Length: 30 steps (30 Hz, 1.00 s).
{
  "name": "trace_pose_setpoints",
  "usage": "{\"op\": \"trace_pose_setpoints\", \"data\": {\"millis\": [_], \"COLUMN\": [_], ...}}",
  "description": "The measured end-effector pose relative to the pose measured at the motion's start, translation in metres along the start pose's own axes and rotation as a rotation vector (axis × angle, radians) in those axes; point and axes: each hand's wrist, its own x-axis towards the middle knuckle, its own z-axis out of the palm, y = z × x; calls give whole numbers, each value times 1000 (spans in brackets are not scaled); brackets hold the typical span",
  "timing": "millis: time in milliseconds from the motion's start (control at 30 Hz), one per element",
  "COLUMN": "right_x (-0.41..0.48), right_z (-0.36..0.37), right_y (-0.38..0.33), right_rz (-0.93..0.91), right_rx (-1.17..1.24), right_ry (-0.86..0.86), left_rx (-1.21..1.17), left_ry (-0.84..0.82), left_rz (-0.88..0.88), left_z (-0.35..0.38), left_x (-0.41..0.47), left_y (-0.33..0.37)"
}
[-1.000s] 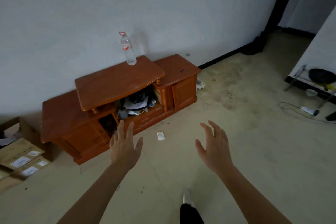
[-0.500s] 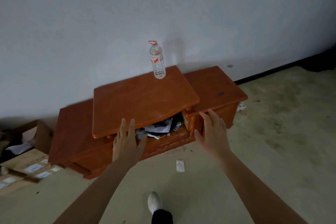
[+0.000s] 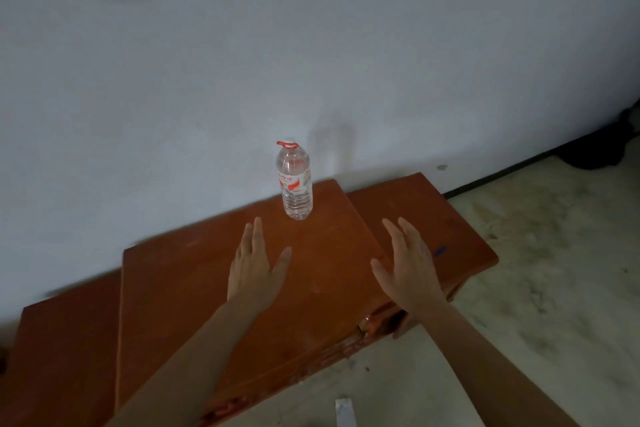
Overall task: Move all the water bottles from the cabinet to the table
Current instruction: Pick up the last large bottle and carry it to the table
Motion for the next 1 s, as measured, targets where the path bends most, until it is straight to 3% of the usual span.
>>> {"op": "trace_pose_setpoints", "data": {"millis": [267,400,567,633,700,733,800,933,1000], "right_x": [157,255,327,338,344,347,351,353,342], "right_z": [19,42,74,88,99,103,107,92,79], "right_y": [9,-19,-78,-98,-110,-111,-112,-112,-107], "right_rz": [-46,-228,-455,-558,-624,-624,-553,-236,-192], "right_rx": [120,229,379,283,-13,-148,-199,176,280], "right_ry": [-41,-113,-38,-120,-238,-272,-280,-366,-421], "left_rx": [-109,-70,11,8,2,-4,-76,-285,-374], "left_ry": [72,117,149,147,132,131,132,110,80], "left_rz": [-184,-384,-542,-598,-624,-632,-648,-644,-626], "left_z": [10,10,-2,-6,-11,-12,-14,-11,-8], "left_x": [97,106,93,86,85,89,99,125,133], "left_y": [8,-4,-23,-31,-38,-42,-50,-66,-71]}}
